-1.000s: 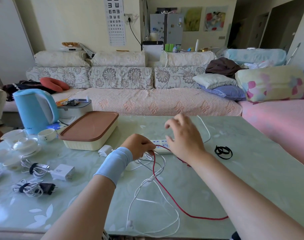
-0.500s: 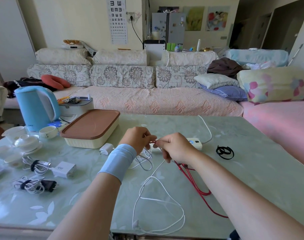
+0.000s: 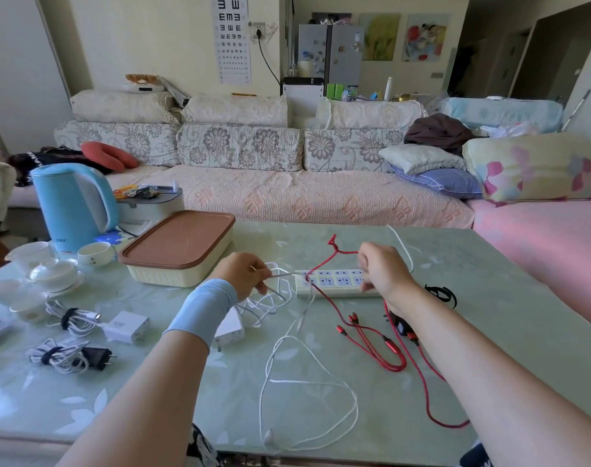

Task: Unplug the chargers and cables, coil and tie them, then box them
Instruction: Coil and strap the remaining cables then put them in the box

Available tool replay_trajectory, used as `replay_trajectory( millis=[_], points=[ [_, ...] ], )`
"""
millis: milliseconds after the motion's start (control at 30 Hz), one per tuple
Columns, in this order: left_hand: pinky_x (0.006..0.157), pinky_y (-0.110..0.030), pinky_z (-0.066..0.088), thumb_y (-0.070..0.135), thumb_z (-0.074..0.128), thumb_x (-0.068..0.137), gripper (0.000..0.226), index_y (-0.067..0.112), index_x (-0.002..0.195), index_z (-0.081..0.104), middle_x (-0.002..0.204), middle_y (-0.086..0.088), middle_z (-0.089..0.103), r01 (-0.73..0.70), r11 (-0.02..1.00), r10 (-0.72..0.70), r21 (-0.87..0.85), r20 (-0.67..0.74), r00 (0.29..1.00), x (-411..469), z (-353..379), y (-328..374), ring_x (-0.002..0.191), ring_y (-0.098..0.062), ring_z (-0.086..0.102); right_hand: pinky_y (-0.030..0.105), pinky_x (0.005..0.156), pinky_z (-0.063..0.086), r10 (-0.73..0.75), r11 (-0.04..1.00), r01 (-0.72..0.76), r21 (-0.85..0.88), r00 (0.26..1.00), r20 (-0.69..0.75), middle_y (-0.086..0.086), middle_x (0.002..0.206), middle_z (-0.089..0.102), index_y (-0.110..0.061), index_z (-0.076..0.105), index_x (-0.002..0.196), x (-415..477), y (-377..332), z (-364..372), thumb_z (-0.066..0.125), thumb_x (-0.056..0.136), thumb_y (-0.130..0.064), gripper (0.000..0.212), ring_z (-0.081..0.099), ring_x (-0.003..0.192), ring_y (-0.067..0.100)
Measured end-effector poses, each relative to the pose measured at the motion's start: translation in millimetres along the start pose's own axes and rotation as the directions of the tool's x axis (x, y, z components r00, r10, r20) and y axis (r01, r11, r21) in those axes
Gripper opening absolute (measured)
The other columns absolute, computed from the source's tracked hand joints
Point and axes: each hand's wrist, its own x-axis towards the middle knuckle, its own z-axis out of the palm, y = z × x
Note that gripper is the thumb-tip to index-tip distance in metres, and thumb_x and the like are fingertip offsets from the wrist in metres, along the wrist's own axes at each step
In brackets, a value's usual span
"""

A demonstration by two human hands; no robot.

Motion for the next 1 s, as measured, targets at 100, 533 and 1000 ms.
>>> replay_trajectory(
  millis=[100,533,1000],
  points=[
    [0.065,-0.024,0.048,0.025,0.058,0.090,0.016,0.023,0.080,0.070,0.064,0.009,0.070,0.101,0.985,-0.074,0.142,-0.188,0.979,6.3,-6.5,-11.3,0.070,-0.013,0.064,0.036,0.083,0.048,0.032,0.948,-0.046,0.315,0.998,0.050,0.012,0.080,0.068,-0.023,0.035,0.040,-1.9,-1.4,1.4,0.038,0.087,-0.009,0.049,0.064,0.082,0.028],
    [0.109,-0.055,0.021,0.026,0.048,0.089,0.034,0.026,0.118,0.064,0.132,-0.010,0.048,0.279,0.589,-0.072,0.758,-0.295,0.953,1.6,40.0,38.7,0.123,-0.033,0.037,0.042,0.074,0.059,0.053,0.608,-0.345,0.715,0.916,0.397,0.019,0.078,0.065,-0.017,0.037,0.049,-11.6,-16.6,2.9,0.033,0.094,-0.014,0.046,0.060,0.060,0.026],
    [0.104,-0.030,0.034,0.005,0.050,0.083,0.046,0.037,0.112,0.066,0.130,0.007,0.052,-0.354,0.799,0.307,0.486,0.176,0.935,-8.2,68.3,50.6,0.123,-0.018,0.044,0.028,0.060,0.037,0.292,0.625,0.085,-0.776,0.896,0.334,-0.004,0.073,0.058,-0.019,0.068,0.087,-7.0,39.0,-21.0,0.050,0.088,-0.043,0.030,0.051,0.068,0.018]
  ],
)
